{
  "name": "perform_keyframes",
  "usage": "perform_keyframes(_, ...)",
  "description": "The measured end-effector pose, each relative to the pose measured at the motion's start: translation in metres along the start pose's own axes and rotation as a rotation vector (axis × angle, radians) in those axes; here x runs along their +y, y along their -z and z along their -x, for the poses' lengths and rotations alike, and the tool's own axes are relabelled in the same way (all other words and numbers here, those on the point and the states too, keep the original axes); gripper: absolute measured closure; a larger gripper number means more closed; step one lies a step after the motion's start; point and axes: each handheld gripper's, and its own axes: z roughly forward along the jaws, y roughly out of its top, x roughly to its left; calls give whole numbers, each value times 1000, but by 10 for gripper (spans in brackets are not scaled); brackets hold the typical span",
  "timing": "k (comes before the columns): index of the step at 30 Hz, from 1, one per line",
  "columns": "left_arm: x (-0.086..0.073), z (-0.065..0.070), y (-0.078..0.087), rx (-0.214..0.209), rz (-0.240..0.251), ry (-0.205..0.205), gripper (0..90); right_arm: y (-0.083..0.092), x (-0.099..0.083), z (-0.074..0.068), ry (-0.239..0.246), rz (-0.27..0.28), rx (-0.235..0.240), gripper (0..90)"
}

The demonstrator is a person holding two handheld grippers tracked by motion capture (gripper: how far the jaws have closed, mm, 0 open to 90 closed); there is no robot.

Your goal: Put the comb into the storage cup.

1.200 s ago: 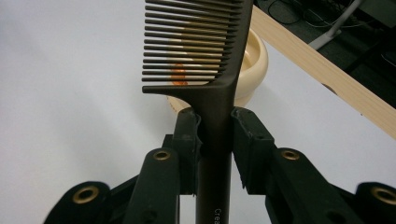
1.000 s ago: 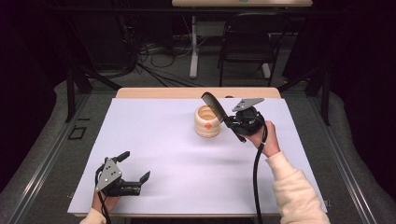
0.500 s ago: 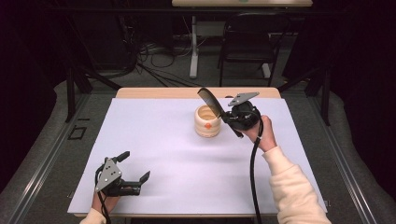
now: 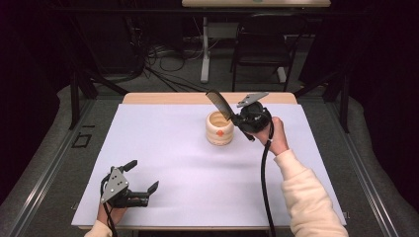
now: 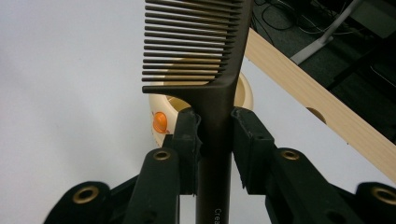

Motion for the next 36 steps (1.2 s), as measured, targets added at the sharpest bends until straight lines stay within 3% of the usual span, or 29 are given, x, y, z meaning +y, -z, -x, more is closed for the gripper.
perform_keyframes(23, 0, 0, 0, -2, 3, 3, 13, -5, 18, 2, -37, 66, -9, 721)
perform_keyframes(36, 0, 0, 0, -3, 3, 3, 13, -8, 26, 0, -34, 85, -16, 721)
